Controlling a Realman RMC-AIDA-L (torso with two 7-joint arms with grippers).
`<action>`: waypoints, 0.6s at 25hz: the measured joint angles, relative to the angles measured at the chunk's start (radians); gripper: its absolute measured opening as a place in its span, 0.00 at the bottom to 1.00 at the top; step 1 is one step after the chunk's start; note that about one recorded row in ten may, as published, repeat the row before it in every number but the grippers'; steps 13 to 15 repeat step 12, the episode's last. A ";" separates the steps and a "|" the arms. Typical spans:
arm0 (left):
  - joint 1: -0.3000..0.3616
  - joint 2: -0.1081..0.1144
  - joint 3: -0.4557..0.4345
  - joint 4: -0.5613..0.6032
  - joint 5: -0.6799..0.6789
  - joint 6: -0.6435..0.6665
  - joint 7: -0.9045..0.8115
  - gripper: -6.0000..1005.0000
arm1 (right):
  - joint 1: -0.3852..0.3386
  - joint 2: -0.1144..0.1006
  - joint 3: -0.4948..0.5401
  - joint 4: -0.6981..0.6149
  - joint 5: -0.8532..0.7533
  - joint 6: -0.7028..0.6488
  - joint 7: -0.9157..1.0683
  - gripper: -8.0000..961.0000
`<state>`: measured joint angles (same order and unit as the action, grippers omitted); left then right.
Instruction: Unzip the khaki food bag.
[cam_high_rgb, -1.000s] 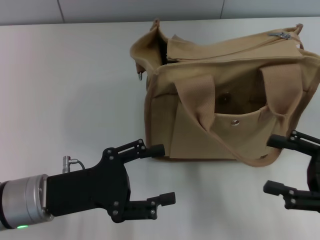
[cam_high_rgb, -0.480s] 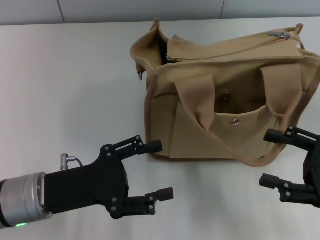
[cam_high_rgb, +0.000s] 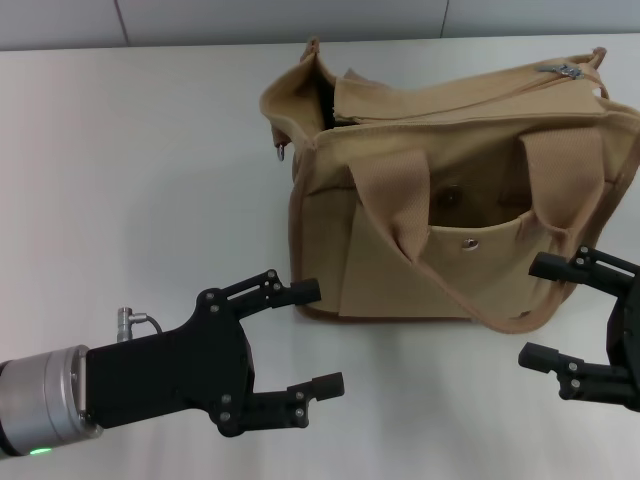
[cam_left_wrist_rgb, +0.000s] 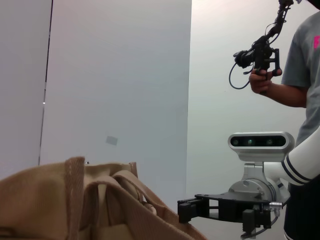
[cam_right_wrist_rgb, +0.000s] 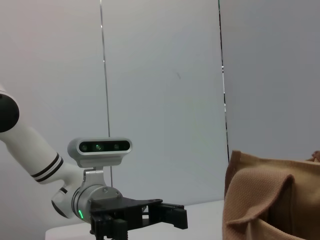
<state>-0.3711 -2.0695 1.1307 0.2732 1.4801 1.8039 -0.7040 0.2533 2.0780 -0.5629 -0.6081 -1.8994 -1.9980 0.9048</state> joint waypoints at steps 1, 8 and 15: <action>0.000 0.000 0.000 0.000 -0.001 0.000 0.004 0.83 | 0.000 0.000 0.000 0.000 0.000 0.000 -0.001 0.86; -0.002 -0.001 -0.003 0.000 -0.001 -0.001 0.008 0.83 | -0.003 0.001 0.001 0.001 0.001 0.001 -0.001 0.86; -0.006 -0.001 -0.003 0.000 -0.001 -0.002 0.008 0.83 | -0.003 0.001 0.002 0.001 0.002 0.001 -0.001 0.86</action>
